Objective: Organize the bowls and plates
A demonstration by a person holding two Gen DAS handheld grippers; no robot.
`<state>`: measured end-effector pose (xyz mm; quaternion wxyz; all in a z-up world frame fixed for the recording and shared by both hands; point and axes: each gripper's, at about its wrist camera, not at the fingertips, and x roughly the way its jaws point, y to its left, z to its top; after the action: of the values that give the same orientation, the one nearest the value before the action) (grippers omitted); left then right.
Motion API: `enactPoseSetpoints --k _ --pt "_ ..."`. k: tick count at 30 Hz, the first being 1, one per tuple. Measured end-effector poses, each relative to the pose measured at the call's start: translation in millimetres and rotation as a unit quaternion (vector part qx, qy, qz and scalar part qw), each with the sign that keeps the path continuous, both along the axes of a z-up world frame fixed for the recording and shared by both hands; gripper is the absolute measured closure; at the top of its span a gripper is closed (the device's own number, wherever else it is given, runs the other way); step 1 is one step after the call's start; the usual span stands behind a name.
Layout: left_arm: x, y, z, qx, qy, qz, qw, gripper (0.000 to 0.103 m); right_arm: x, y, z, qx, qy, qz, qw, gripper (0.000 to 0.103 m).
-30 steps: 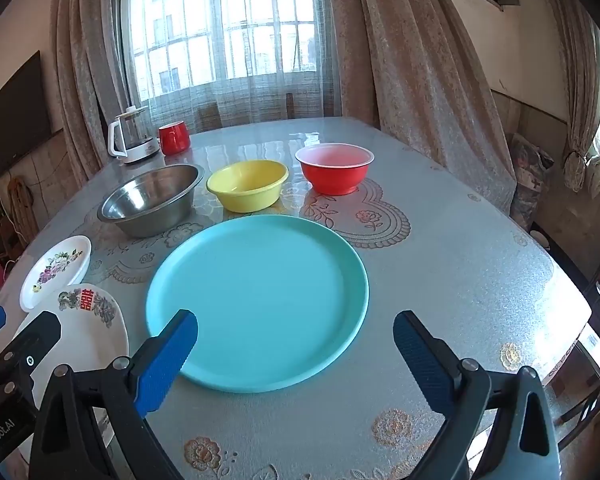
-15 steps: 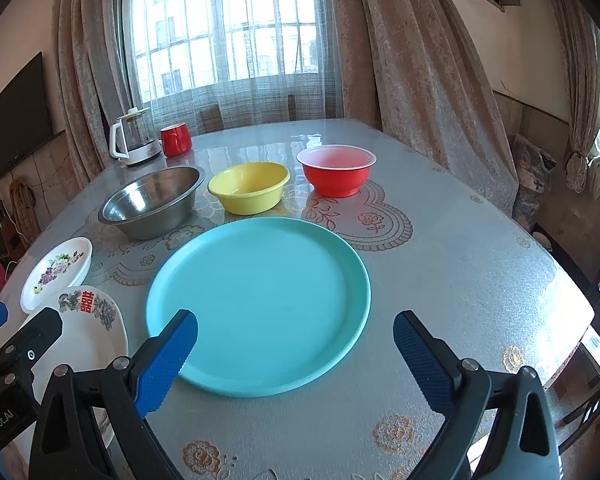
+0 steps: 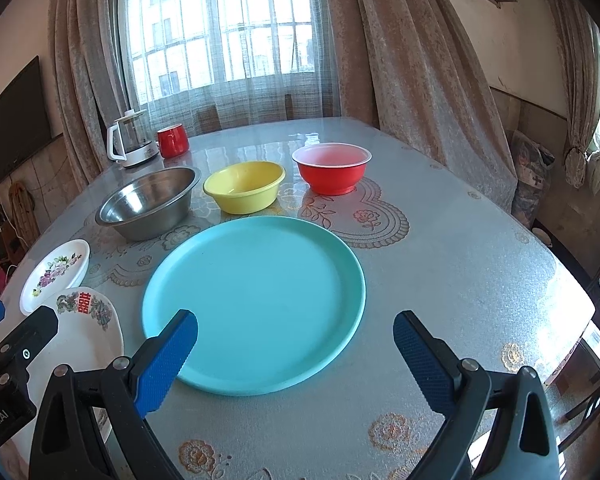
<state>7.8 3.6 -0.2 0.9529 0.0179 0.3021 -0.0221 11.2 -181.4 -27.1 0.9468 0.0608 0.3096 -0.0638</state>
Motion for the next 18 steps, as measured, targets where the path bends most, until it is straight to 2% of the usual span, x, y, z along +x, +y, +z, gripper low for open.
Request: enactPoseSetpoints --k 18 --pt "6.1 -4.1 4.2 0.004 0.001 -0.011 0.9999 0.009 1.8 -2.8 -1.8 0.007 -0.001 0.000 1.000 0.003"
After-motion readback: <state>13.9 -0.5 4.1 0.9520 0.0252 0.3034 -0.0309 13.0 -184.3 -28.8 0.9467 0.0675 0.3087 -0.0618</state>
